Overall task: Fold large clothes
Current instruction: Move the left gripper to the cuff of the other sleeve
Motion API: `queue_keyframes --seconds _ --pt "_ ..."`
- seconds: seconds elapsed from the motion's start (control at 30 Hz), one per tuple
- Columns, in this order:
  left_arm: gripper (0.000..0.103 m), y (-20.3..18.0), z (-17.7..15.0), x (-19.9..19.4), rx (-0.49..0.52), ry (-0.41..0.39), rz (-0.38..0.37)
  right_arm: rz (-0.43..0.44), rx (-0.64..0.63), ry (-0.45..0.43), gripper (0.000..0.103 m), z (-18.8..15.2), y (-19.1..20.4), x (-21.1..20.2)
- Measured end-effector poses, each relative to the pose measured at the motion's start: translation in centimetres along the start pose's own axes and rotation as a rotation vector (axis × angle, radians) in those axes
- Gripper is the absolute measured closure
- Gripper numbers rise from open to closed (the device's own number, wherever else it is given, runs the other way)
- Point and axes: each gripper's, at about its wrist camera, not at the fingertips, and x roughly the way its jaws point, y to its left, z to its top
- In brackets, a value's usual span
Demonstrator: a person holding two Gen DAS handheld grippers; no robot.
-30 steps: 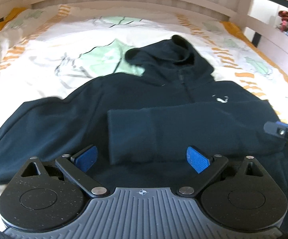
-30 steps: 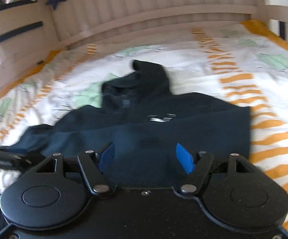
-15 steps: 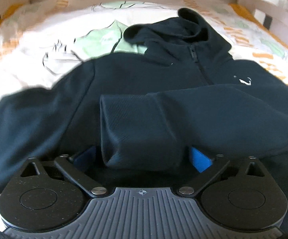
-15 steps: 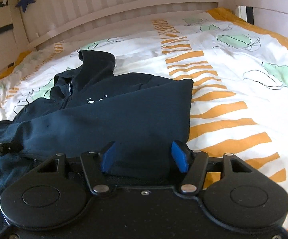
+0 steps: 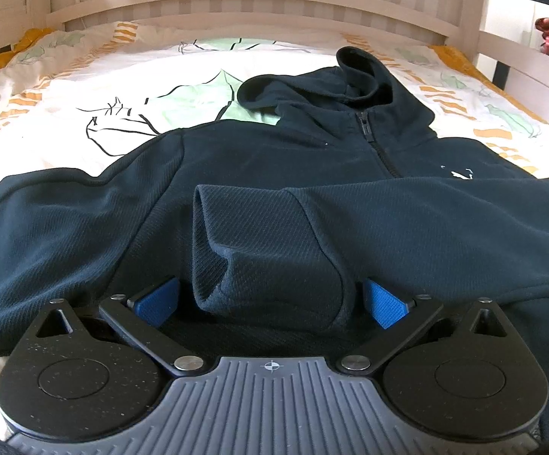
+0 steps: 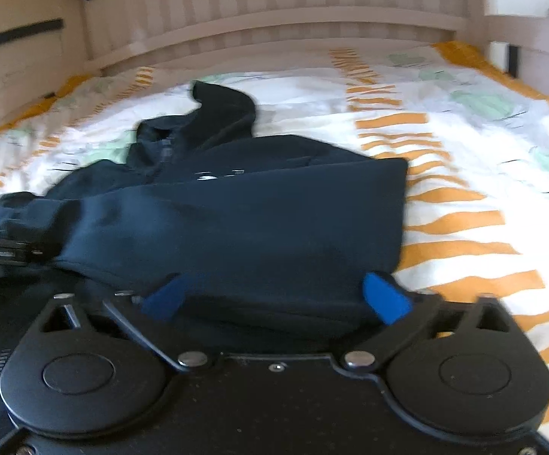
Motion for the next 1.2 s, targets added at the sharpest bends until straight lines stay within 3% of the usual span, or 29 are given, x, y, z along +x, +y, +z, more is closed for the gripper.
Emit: queue_keyframes --seconds 0.3,0.4,0.5,0.67,0.83,1.07,1.2 --pt "0.000 0.1 -0.1 -0.1 0.000 -0.001 0.000 -0.025 -0.042 0.039 0.003 0.7 0.8 -0.4" --pt "0.000 0.0 -0.1 -0.1 0.003 -0.004 0.005 -0.017 0.047 -0.049 0.002 1.5 0.7 -2.4" --pt "0.000 0.0 -0.2 -0.1 0.005 -0.006 0.007 -0.058 0.032 -0.107 0.001 2.9 1.7 -3.2" --pt "0.000 -0.1 -0.2 -0.1 0.005 -0.006 0.007 -0.136 0.048 -0.036 0.001 4.0 2.5 0.3" --pt "0.000 0.0 -0.1 -0.1 0.003 -0.003 0.005 -0.216 0.054 0.109 0.000 2.6 2.1 4.5" --pt "0.000 1.4 0.3 -1.1 -0.080 -0.003 -0.052 -0.250 0.022 0.113 0.001 2.9 2.5 4.2" --pt "0.000 3.1 0.5 -3.6 -0.142 -0.025 -0.049 -0.256 -0.007 0.054 0.001 3.4 3.8 2.0"
